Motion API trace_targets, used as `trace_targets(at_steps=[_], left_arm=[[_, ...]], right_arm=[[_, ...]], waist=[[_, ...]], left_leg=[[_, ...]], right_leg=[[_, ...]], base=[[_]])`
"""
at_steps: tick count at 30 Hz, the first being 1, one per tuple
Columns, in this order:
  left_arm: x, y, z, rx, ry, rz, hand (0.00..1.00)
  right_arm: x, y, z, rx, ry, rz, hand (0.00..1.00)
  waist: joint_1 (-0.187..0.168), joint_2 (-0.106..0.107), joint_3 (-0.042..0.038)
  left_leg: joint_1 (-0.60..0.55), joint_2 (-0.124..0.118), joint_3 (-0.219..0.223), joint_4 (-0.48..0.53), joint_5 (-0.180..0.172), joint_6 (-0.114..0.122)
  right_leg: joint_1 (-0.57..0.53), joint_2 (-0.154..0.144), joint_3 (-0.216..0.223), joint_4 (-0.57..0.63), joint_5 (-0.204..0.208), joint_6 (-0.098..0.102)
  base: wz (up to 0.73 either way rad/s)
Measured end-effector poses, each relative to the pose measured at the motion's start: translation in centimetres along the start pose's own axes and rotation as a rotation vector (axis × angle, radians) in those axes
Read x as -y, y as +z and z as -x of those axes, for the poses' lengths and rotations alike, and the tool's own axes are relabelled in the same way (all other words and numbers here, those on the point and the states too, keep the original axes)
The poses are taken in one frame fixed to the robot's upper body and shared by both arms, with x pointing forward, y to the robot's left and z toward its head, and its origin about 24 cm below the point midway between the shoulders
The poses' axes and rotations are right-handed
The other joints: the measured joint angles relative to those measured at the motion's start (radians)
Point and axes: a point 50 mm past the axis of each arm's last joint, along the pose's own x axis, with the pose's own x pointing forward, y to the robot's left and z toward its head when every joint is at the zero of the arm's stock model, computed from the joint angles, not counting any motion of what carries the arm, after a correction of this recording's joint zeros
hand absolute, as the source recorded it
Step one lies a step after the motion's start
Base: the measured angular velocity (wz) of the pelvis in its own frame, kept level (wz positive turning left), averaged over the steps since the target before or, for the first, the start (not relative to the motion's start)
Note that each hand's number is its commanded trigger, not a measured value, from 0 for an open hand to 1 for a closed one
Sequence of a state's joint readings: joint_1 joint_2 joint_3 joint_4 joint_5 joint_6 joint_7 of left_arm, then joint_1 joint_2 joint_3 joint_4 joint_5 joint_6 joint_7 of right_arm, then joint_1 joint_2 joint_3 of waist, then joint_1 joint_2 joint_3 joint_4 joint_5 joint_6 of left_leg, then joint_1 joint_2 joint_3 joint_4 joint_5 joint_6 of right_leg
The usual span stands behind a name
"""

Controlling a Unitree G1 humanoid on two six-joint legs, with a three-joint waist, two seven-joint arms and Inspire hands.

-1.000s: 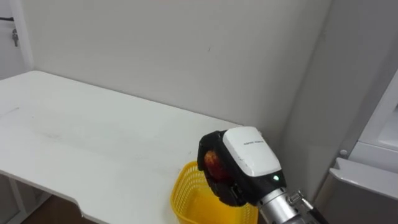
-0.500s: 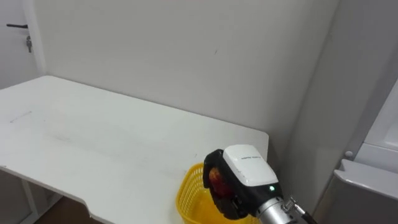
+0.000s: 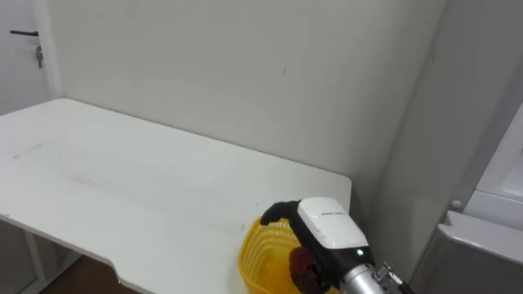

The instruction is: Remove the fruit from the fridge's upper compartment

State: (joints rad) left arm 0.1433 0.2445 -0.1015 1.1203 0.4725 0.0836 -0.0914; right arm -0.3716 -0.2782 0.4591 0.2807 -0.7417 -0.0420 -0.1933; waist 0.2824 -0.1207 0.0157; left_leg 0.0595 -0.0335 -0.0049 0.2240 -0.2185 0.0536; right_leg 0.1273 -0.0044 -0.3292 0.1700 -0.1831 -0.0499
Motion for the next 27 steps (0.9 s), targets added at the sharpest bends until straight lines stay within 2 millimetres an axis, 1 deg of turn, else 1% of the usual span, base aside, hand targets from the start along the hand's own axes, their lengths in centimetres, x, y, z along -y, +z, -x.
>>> trace_targets(at_steps=[19, 27], left_arm=[[-0.07, 0.07, 0.00, -0.001, 0.002, 0.001, 0.00], [-0.05, 0.07, 0.00, -0.002, 0.002, 0.001, 0.00]], right_arm=[[0.40, -0.33, -0.06, -0.014, -0.016, -0.009, 0.00], [0.41, -0.34, -0.06, -0.015, -0.017, -0.009, 0.00]], waist=[[-0.004, 0.001, -0.0003], [-0.005, 0.007, -0.0035]], left_leg=[[-0.014, -0.002, -0.007, 0.012, -0.001, 0.001], [-0.014, -0.003, -0.012, 0.017, 0.000, 0.000]], right_leg=[[-0.005, -0.001, -0.006, 0.001, 0.000, 0.000], [-0.001, -0.003, -0.012, 0.002, 0.000, 0.000]], base=[[0.01], [0.00]])
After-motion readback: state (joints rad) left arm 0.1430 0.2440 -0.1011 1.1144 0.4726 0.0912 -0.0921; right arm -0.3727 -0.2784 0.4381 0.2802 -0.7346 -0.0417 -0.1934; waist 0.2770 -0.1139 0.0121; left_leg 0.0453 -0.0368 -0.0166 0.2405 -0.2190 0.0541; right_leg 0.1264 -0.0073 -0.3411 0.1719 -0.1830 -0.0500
